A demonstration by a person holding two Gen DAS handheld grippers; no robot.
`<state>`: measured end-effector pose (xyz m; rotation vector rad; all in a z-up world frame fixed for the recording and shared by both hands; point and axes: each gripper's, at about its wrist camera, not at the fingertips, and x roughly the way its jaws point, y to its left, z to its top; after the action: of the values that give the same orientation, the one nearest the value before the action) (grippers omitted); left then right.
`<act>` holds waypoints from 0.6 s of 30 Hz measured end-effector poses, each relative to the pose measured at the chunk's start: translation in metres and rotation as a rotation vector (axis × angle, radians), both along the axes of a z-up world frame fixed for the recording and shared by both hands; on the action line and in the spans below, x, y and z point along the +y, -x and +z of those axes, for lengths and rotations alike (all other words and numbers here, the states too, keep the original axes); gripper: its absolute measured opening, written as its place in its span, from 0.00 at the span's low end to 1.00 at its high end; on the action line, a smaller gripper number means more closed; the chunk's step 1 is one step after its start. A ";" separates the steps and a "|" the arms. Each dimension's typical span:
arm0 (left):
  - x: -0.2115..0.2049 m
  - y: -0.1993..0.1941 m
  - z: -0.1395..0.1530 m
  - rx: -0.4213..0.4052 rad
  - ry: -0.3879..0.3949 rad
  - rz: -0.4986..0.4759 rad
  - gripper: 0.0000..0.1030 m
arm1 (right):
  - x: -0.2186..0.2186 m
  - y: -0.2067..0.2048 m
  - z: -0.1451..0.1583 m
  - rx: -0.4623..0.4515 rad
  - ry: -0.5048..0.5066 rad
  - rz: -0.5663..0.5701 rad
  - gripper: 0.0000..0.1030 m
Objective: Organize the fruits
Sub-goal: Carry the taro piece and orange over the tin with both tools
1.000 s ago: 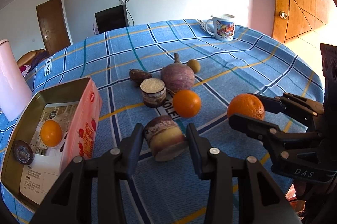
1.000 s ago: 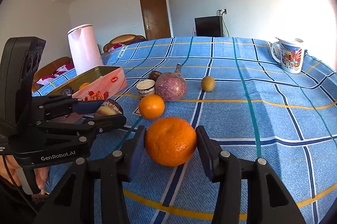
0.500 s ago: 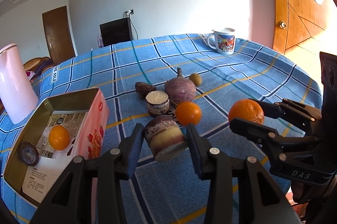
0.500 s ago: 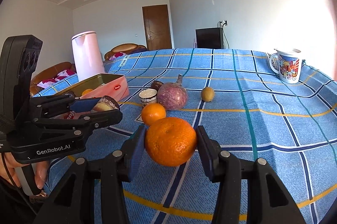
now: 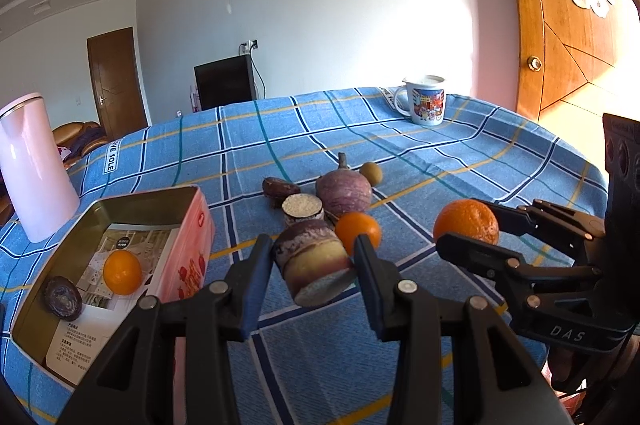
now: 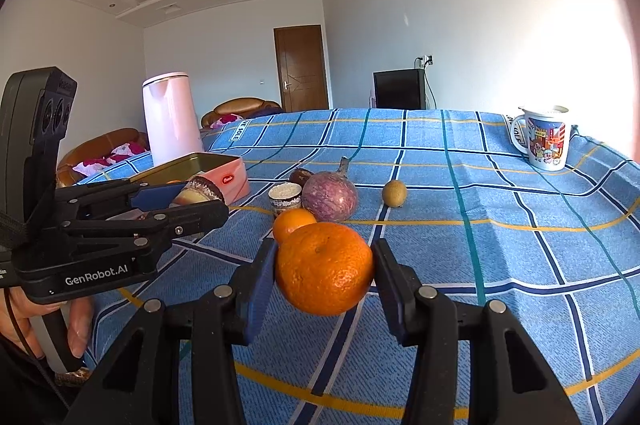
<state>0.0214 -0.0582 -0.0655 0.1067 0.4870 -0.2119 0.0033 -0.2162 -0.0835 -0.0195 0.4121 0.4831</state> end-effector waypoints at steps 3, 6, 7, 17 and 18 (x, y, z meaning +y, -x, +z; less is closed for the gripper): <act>0.001 0.003 0.002 -0.017 0.003 0.000 0.42 | -0.001 0.001 0.000 -0.005 -0.005 0.000 0.48; 0.002 0.005 0.003 -0.034 0.006 0.003 0.42 | -0.002 0.002 0.000 -0.015 -0.016 0.000 0.48; 0.002 0.005 0.004 -0.040 0.007 0.005 0.42 | -0.003 0.002 0.000 -0.019 -0.019 0.000 0.48; 0.008 0.009 0.010 -0.096 -0.002 0.040 0.42 | -0.003 0.005 0.003 -0.048 -0.023 -0.008 0.48; 0.009 0.010 0.011 -0.098 0.001 0.041 0.42 | -0.002 0.006 0.004 -0.050 -0.018 -0.011 0.48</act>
<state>0.0117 -0.0489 -0.0550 0.1054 0.3908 -0.1659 -0.0024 -0.2185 -0.0799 -0.0115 0.3589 0.4742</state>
